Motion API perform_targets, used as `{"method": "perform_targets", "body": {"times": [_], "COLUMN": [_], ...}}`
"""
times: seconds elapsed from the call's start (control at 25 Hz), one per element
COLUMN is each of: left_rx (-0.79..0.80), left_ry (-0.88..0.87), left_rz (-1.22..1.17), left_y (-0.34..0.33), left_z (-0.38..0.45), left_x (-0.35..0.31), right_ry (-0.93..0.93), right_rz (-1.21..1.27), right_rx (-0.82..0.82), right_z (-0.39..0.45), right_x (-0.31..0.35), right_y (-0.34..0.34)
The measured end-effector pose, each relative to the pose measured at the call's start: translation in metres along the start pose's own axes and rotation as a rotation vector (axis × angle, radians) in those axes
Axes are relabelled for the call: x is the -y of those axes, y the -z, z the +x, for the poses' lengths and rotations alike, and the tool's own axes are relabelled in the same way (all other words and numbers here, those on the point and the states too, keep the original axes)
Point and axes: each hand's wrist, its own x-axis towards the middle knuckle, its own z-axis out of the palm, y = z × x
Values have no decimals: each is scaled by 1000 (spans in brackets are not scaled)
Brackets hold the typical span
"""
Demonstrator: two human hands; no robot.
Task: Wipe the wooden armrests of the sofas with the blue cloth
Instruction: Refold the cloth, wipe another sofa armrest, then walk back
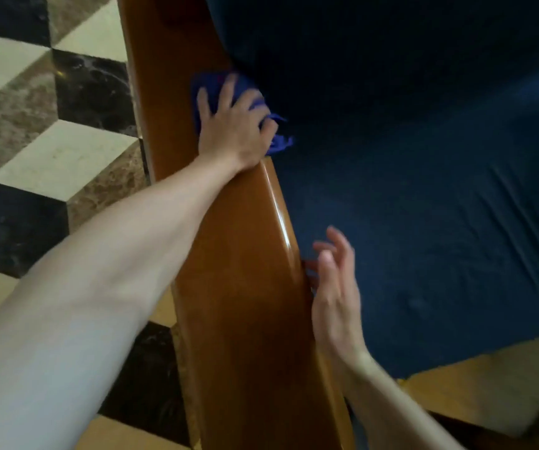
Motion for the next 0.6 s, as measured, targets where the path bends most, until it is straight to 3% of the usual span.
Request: {"method": "perform_targets", "body": {"times": [0.08,0.16,0.24,0.32,0.4,0.48,0.52,0.6], "left_rx": [15,59,15,73,65,128,188,292], "left_ry": [-192,-398,-577,-712,-817,-728,-543,-5], "left_rz": [34,-59,-122,-116,57,164,100,-284], "left_y": [-10,-6,-11,-29,-61,-81,-84,-76], "left_z": [-58,-158,-259,-327,-379,-425,-442,-452], "left_x": [-43,-95,-136,-151,-127,-96,-90,-96], "right_ry": [1,109,250,456,606,686,687,651], "right_rz": [49,-122,-408,-785,-1078,-1202,-1234,-1278], "right_rx": [-122,-137,110,350,428,437,414,369], "right_z": [29,59,74,67,54,48,50,51], "right_x": [7,30,45,41,27,22,21,18], "right_y": [6,10,-7,-26,-42,-56,-62,-65]}}
